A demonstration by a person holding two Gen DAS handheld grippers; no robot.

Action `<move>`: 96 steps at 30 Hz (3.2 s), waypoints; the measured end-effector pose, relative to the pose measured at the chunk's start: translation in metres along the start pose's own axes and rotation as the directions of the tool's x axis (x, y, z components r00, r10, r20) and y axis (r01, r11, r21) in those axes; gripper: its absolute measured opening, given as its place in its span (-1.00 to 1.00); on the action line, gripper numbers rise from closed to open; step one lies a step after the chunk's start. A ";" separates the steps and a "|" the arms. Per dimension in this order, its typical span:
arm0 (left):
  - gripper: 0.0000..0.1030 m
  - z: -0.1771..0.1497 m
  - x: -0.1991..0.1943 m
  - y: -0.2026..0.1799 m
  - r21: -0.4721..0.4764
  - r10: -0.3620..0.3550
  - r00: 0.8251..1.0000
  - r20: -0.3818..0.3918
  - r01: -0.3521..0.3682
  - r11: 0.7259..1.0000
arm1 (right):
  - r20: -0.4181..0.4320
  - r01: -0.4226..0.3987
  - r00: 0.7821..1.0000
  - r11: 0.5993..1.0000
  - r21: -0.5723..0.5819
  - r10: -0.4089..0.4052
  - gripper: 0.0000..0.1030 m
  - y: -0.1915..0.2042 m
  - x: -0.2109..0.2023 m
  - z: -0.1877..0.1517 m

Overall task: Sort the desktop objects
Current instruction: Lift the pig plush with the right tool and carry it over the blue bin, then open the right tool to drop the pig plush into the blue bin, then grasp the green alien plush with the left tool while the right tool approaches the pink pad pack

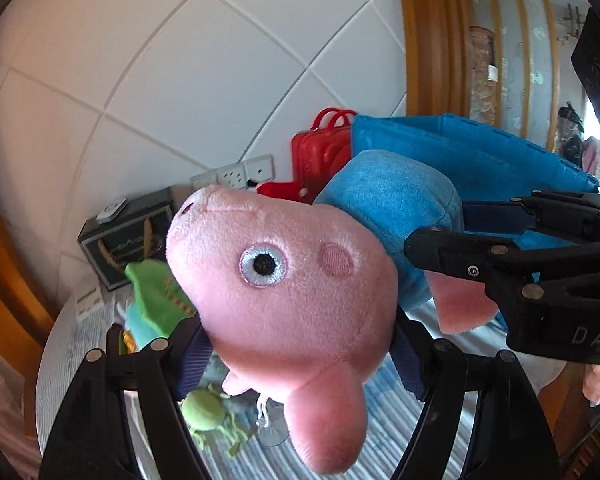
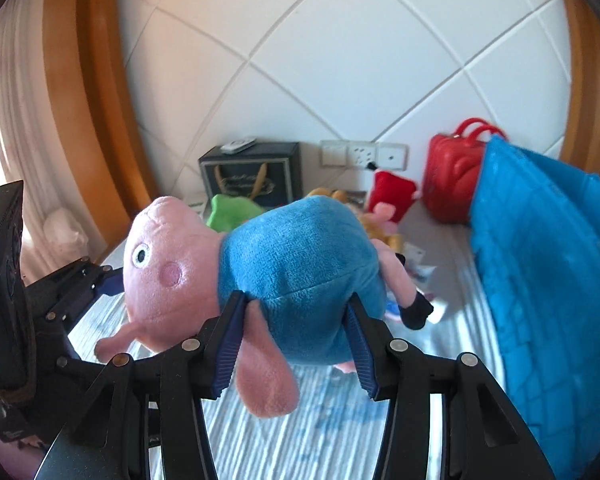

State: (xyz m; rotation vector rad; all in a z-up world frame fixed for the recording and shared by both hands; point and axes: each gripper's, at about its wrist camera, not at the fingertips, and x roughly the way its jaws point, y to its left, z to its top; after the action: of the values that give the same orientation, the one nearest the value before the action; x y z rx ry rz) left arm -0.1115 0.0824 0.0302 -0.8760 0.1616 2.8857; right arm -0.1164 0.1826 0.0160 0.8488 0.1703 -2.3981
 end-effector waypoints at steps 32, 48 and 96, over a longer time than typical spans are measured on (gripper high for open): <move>0.50 0.197 0.210 -0.366 0.243 -0.203 0.852 -0.482 0.353 0.904 | -0.298 0.308 0.935 0.858 0.411 -0.193 -0.26 -0.466 -0.100 0.010; 0.51 0.187 0.198 -0.364 0.173 -0.181 0.783 -0.595 0.344 0.923 | -0.479 0.406 0.852 0.843 0.354 -0.210 -0.12 -0.473 -0.071 -0.011; 0.51 0.056 -0.004 -0.116 -0.062 -0.039 0.995 -0.096 0.033 0.997 | -0.159 0.364 0.927 0.916 0.166 -0.340 1.00 -0.199 -0.117 0.003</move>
State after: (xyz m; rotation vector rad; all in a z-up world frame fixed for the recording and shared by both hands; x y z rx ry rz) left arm -0.1222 0.2045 0.0710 -1.0201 0.0664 2.8294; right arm -0.1567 0.4017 0.0755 1.1461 0.1522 -2.7308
